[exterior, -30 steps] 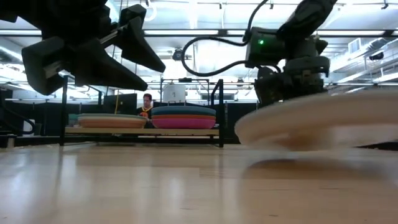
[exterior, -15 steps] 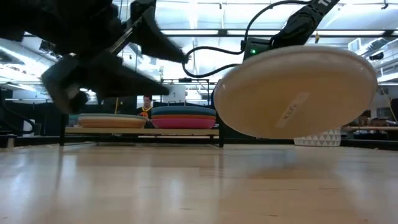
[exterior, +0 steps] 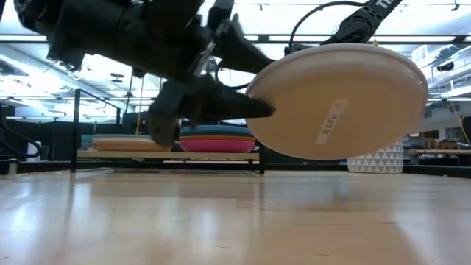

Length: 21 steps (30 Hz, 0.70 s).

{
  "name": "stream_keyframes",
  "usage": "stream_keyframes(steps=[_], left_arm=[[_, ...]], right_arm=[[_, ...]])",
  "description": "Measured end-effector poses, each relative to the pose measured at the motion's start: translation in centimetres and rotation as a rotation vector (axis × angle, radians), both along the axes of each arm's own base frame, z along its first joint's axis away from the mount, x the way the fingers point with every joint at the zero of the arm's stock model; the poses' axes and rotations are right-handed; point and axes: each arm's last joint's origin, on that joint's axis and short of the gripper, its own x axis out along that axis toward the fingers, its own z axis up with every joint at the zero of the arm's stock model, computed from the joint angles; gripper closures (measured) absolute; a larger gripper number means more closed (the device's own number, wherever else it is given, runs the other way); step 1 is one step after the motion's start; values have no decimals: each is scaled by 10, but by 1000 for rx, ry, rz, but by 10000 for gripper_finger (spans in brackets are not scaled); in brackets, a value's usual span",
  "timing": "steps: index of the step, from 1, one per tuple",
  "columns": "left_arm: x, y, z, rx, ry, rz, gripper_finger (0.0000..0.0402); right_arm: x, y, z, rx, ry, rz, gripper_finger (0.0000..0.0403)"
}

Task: Place and stack plates onto a shelf
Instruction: Stack the gray plate on top of the light blue plate on the shelf

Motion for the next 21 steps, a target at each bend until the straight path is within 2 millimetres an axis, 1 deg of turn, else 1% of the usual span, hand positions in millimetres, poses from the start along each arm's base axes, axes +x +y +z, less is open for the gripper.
stream_keyframes(steps=[5,9,13,17,21], left_arm=[[10,-5,7,-7,31,4,141],[13,-7,10,-5,39,1,181],[12,-7,7,8,62,2,228],[11,-5,4,15,92,4,264],[10,-6,2,-1,112,7,288]], right_arm=[[1,0,1,3,-17,1,388],[2,0,1,3,-24,2,387],[2,0,1,1,-29,6,384],[4,1,2,3,-47,12,373],[6,2,3,35,-75,24,350]])
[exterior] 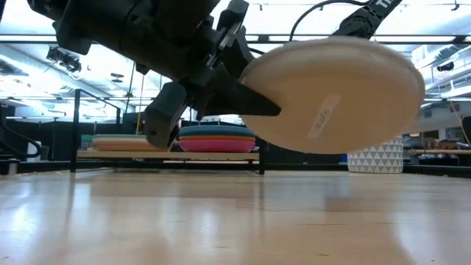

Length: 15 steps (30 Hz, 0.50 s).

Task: Place and stack plates onto a shelf
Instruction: Stack the gray plate on top of the light blue plate on the shelf

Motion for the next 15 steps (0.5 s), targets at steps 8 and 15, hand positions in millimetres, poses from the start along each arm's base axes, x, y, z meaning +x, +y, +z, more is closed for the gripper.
stream_keyframes(steps=[8,15], left_arm=[[-9,-12,-4,17,58,-18,328],[-28,-16,15,-48,115,71,344]], right_arm=[[-8,3,26,11,-74,11,278],[-38,3,73,-225,-168,-37,246]])
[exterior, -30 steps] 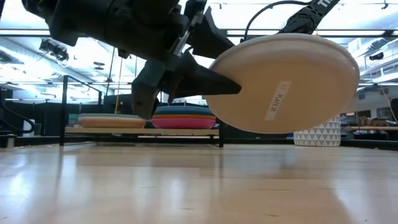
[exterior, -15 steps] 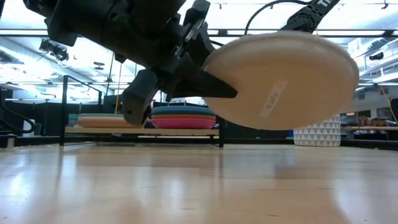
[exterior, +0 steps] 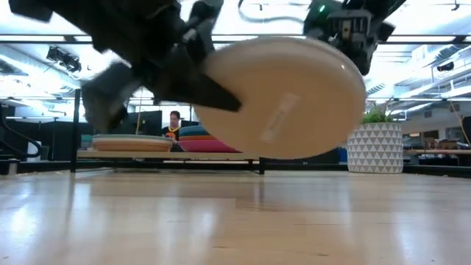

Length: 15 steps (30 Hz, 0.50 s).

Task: Place and stack plates onto a shelf
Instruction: Stack the gray plate on top of the light blue plate on the shelf

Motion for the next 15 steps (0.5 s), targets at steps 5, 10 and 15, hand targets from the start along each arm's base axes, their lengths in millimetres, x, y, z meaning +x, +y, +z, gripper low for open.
stream_keyframes(steps=[5,10,15], left_arm=[[-22,2,26,-82,28,100,343],[-52,16,55,-105,-1,321,343],[-81,48,77,-129,-20,558,343]], right_arm=[[-25,9,32,-171,-87,-63,245],[-41,26,45,-311,-172,-95,245],[-45,41,34,-360,-262,-81,245]])
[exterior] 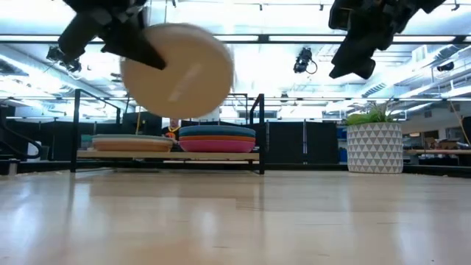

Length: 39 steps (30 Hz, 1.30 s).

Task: Place and stack plates onto a shelf
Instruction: Stack the gray plate on top of the light blue plate on the shelf

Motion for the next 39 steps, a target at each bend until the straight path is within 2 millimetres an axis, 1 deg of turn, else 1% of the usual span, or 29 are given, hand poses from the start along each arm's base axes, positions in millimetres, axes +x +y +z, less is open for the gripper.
stream_keyframes(steps=[5,7,10,15,19,21,25,29,35,39], left_arm=[[-19,40,10,-23,44,213,343],[-21,56,12,-14,60,284,343],[-20,81,13,10,109,370,343],[-18,121,13,49,191,485,343],[-20,150,10,-6,235,563,342],[-23,161,4,-23,264,586,342],[-26,177,-9,-50,285,598,342],[-27,186,-17,-27,302,585,342],[-33,191,-26,52,407,554,342],[-37,190,-34,71,462,537,342]], right_arm=[[5,12,-22,8,-90,48,245],[6,15,-31,18,-100,55,245],[6,19,-39,23,-106,70,245],[6,27,-49,-4,-81,74,245],[7,35,-52,-12,-73,99,245],[6,39,-52,-13,-74,102,245],[6,45,-52,-7,-81,122,245],[5,48,-52,-5,-82,114,245],[5,49,-52,-3,-83,106,245],[5,49,-52,-3,-82,106,245]])
